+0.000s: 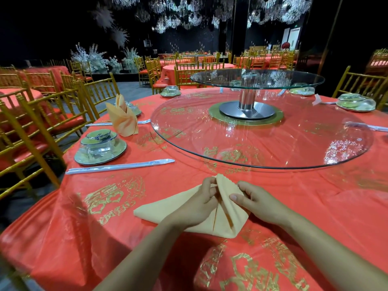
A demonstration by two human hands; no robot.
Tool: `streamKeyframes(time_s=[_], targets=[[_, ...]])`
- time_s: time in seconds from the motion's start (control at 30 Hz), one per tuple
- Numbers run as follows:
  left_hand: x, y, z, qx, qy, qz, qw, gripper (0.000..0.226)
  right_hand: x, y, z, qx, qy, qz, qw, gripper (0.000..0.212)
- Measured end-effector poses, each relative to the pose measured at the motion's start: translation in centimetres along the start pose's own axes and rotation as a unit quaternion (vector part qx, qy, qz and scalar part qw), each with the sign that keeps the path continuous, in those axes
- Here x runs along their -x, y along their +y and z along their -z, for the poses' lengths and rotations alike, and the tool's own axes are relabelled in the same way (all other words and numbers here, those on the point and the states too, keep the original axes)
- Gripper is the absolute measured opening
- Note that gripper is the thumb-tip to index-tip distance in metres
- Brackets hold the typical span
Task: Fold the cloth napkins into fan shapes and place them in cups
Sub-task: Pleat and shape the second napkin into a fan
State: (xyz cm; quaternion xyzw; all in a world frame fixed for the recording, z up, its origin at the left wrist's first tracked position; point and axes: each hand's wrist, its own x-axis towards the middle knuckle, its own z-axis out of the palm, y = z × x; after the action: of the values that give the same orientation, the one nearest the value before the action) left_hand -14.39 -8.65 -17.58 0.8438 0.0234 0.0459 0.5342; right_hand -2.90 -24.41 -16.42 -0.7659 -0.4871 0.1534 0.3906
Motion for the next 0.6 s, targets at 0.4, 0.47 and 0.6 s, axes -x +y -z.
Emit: streamKeyframes(time_s=[0.4, 0.47, 0.6], targets=[[-0.2, 0.2, 0.7, 0.237, 0.112, 0.063, 0.963, 0.026, -0.2, 0.2, 0.0, -0.054, -0.060, -0.023, 0.996, 0.014], [0.1, 0.3, 0.5, 0.233, 0.101, 0.046, 0.966, 0.021, -0.2, 0.1, 0.1, -0.054, -0.076, -0.016, 0.996, 0.010], [0.8, 1.1, 0.3, 0.175, 0.092, 0.017, 0.980, 0.013, -0.2, -0.1, 0.2, -0.056, -0.092, -0.018, 0.994, 0.005]])
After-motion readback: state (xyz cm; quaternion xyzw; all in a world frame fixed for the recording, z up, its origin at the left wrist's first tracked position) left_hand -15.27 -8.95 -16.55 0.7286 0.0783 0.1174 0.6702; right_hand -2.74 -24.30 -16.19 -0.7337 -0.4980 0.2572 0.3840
